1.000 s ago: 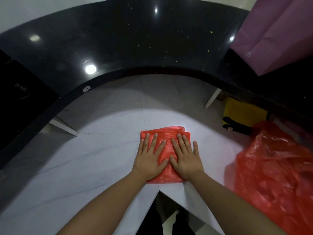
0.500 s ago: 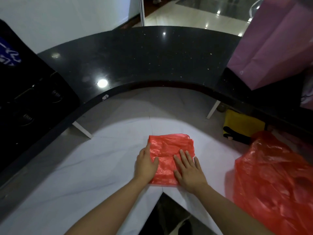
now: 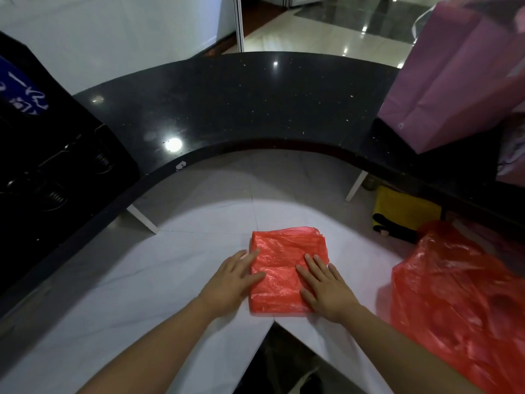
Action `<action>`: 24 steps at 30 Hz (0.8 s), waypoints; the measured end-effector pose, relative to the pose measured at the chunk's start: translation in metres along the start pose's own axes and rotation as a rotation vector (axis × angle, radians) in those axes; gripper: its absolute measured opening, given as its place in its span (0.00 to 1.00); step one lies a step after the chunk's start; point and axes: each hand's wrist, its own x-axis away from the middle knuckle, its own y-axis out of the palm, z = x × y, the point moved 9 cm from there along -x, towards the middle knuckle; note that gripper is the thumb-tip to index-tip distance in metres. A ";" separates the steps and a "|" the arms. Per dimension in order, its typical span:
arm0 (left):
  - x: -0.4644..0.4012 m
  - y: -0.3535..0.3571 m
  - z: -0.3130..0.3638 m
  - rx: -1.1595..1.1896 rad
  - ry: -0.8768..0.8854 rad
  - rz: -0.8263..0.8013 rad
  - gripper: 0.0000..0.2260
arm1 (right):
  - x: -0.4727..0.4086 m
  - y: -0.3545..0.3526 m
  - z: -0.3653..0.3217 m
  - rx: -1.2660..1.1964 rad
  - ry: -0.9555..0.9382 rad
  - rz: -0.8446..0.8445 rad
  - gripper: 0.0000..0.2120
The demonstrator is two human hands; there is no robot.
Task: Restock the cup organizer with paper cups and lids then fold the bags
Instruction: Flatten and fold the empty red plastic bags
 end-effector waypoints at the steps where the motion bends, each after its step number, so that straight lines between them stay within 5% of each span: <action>1: -0.001 -0.001 0.005 -0.031 0.070 -0.019 0.27 | 0.000 -0.002 0.001 -0.004 -0.004 0.000 0.41; 8: 0.007 0.013 0.020 -0.128 0.218 -0.152 0.27 | -0.002 -0.007 0.011 -0.076 -0.025 -0.028 0.32; 11: 0.002 0.018 0.014 -0.142 0.194 -0.163 0.29 | -0.006 -0.012 0.015 -0.097 -0.029 -0.013 0.35; 19: -0.021 0.025 0.020 -0.032 0.170 -0.221 0.28 | -0.004 -0.022 0.011 -0.178 -0.012 -0.020 0.25; 24: -0.033 -0.009 0.012 0.428 -0.200 0.028 0.16 | 0.013 -0.045 0.022 -0.326 0.043 0.186 0.32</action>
